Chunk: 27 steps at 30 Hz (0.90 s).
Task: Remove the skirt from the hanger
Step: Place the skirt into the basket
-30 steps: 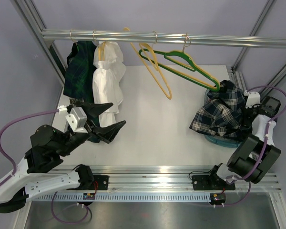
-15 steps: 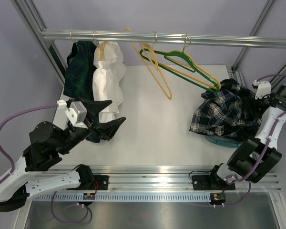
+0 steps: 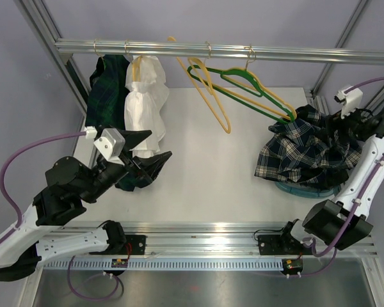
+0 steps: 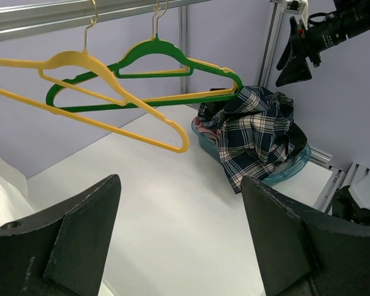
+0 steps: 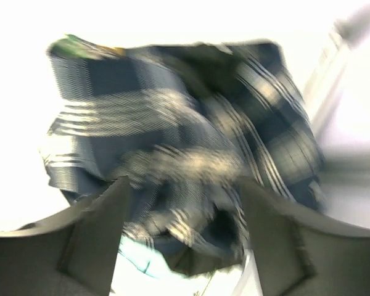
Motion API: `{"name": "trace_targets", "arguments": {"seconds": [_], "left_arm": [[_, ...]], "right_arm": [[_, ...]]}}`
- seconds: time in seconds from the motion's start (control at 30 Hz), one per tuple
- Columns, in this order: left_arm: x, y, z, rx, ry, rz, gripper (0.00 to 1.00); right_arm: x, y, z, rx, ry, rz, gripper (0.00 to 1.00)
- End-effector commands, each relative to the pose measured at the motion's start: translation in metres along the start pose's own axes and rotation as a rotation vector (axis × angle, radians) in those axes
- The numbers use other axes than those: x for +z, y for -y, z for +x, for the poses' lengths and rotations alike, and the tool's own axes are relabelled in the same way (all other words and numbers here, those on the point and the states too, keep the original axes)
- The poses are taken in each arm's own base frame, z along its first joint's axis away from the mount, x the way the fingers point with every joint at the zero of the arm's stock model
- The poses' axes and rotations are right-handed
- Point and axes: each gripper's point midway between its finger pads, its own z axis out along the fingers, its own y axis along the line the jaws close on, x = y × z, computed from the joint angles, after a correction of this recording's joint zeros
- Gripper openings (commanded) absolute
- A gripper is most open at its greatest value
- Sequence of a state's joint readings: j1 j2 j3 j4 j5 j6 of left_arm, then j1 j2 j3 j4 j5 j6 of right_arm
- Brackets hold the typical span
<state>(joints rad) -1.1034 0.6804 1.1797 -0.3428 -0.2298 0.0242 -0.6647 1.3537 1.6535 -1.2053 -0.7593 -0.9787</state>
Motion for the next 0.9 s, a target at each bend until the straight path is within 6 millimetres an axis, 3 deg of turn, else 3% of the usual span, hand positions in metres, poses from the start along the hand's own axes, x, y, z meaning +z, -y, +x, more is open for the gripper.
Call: {"name": "trace_targets", "arguments": {"seconds": [0.0, 0.03, 0.07, 0.17, 0.2, 0.23, 0.27, 0.3, 0.33, 0.37, 0.5, 0.53, 0.67, 0.77, 0.8, 0.87], "left_arm": [[-0.001, -0.007, -0.026, -0.029, 0.062, -0.040, 0.82], [0.000, -0.007, -0.026, -0.035, 0.060, -0.038, 0.82], [-0.001, -0.007, -0.026, -0.035, 0.062, -0.037, 0.82], [-0.001, -0.005, -0.024, -0.061, 0.059, -0.033, 0.83], [-0.001, -0.005, -0.023, -0.064, 0.058, -0.033, 0.83], [-0.001, -0.005, -0.024, -0.068, 0.061, -0.036, 0.83], [-0.001, -0.005, -0.023, -0.069, 0.060, -0.034, 0.83], [0.000, -0.005, -0.023, -0.072, 0.060, -0.037, 0.83], [-0.001, -0.005, -0.023, -0.076, 0.061, -0.037, 0.83], [-0.001, -0.005, -0.022, -0.077, 0.060, -0.037, 0.83], [-0.001, -0.007, -0.018, -0.080, 0.057, -0.051, 0.84], [-0.001, -0.008, -0.016, -0.079, 0.054, -0.054, 0.84], [-0.002, -0.015, -0.020, -0.077, 0.064, -0.092, 0.84], [-0.003, -0.024, -0.028, -0.084, 0.076, -0.146, 0.85], [-0.002, -0.031, -0.026, -0.087, 0.063, -0.188, 0.85], [-0.005, -0.041, -0.036, -0.107, 0.072, -0.248, 0.88]], "right_arm": [[0.001, -0.101, -0.007, 0.060, 0.093, -0.439, 0.71], [0.007, -0.105, -0.005, 0.073, 0.089, -0.475, 0.64], [0.014, -0.113, -0.005, 0.091, 0.083, -0.513, 0.47], [0.039, -0.105, -0.001, 0.109, 0.072, -0.512, 0.33], [0.047, -0.102, 0.002, 0.194, 0.042, -0.500, 0.31], [0.058, -0.095, 0.014, 0.224, -0.012, -0.460, 0.28], [0.067, -0.087, 0.019, 0.257, -0.040, -0.415, 0.22], [0.080, -0.064, 0.015, 0.305, -0.027, -0.313, 0.20], [0.090, -0.049, 0.036, 0.341, -0.099, -0.206, 0.19], [0.098, -0.025, 0.034, 0.322, -0.075, -0.097, 0.13], [0.114, 0.006, 0.080, 0.365, -0.197, 0.103, 0.04], [0.116, 0.009, 0.097, 0.367, -0.248, 0.138, 0.04], [0.124, 0.000, 0.121, 0.353, -0.307, 0.092, 0.05], [0.109, -0.028, 0.099, 0.291, -0.253, -0.052, 0.15], [0.098, -0.030, 0.074, 0.212, -0.183, -0.085, 0.20], [0.078, -0.040, 0.056, 0.193, -0.165, -0.111, 0.37]]}}
